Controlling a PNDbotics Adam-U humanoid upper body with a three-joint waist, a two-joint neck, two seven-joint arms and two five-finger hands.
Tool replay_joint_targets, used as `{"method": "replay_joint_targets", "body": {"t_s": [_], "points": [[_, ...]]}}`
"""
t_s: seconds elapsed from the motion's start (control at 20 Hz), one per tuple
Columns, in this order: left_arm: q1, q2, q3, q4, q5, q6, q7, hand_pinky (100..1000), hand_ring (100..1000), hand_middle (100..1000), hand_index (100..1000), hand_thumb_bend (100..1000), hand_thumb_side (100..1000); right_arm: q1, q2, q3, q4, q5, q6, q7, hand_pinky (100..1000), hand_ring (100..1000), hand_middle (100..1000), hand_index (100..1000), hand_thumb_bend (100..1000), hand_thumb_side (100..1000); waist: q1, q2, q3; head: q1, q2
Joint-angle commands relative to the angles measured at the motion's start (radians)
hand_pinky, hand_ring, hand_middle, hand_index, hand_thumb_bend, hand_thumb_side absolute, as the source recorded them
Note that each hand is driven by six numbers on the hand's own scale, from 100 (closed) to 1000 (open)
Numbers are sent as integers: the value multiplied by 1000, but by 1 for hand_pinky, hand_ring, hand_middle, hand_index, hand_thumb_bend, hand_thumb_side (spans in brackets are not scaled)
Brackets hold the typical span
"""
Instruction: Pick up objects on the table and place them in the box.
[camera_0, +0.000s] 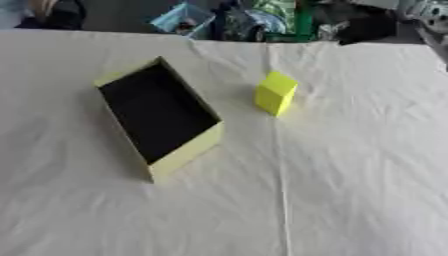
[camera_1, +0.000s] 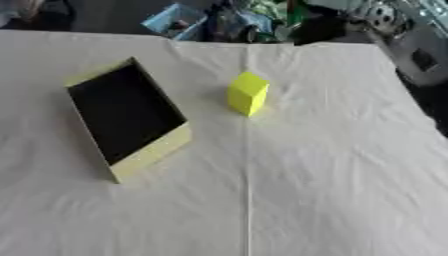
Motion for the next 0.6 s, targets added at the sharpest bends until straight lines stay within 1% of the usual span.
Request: {"method": "replay_joint_targets", "body": {"t_s": [0.05, 0.2, 0.35, 0.6], "points": [[-8, 22, 8, -15, 3, -2, 2, 664, 744, 755, 887, 100, 481, -33, -10, -6, 26, 12, -41, 49, 1000, 1000, 1000, 1000, 100, 923, 1, -2, -3, -7, -3], [-9, 24, 8, -15, 3, -2, 1, 664, 743, 754, 886, 100, 485, -49, -3, -7, 56, -2, -68, 89, 1000, 1000, 1000, 1000, 100, 910, 2, 2, -5, -7, -8], [-10, 26, 7, -15, 2, -2, 0, 664, 743, 753, 884, 100, 480, -69, 6, -3, 92, -15, -85, 125, 1000, 1000, 1000, 1000, 100, 874, 3, 6, -6, -8, -9], [-13, 26, 8, -15, 3, -2, 1, 662, 742, 752, 883, 100, 480, -104, 29, 5, 148, -26, -107, 171, 992, 1000, 993, 1000, 100, 849, 3, 11, -6, -15, -12]]}}
